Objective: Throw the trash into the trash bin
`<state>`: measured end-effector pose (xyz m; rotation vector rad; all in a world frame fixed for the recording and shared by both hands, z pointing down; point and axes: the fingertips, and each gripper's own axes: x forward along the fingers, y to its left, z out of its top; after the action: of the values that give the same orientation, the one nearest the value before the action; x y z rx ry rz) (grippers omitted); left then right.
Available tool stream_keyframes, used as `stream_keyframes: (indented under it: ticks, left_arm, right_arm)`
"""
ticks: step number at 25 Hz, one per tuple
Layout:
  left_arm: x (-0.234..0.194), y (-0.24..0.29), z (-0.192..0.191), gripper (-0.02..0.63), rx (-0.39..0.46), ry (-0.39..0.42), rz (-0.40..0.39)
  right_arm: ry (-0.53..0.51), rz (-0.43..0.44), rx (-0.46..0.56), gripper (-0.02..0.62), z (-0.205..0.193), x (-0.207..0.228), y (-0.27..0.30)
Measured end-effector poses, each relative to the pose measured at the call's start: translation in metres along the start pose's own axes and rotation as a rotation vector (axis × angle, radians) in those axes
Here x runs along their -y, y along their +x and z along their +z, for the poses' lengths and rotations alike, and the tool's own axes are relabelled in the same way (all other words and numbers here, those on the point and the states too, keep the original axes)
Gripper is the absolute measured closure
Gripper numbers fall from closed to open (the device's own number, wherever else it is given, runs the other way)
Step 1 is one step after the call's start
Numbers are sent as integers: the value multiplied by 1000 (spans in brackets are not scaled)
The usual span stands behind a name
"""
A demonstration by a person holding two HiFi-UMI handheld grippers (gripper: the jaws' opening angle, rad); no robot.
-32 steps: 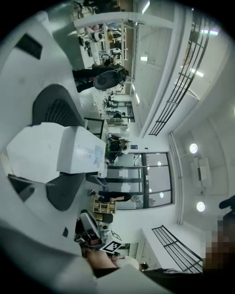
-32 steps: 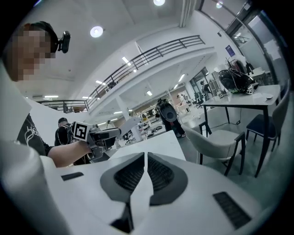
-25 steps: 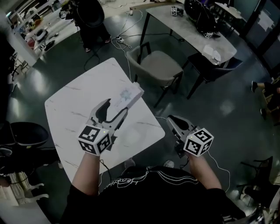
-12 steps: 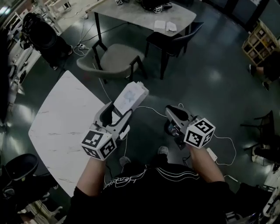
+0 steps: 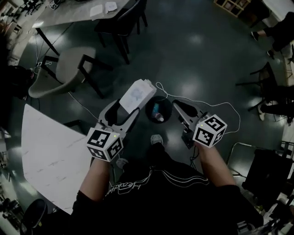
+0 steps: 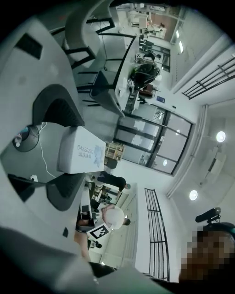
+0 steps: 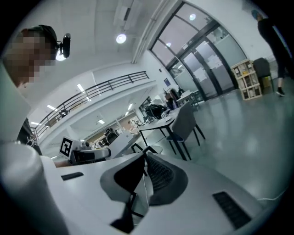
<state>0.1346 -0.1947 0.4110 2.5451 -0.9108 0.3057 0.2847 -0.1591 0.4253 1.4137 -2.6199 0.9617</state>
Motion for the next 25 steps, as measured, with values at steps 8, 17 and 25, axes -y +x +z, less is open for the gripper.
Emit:
stream_keyframes:
  ticks: [8,17,25]
  left_arm:
    - [23,106,-118,298,-251,9,-81]
    - [-9,180,-263,298,-515,-28,-60]
    - [-34,223,-364,298,-707,8,-27]
  right_arm:
    - [123,-152,-53,549,-69,107,-43]
    - [241,-184,-149,549,-156,167,-34]
    - [259,-185,-243,551,-205,193,-24]
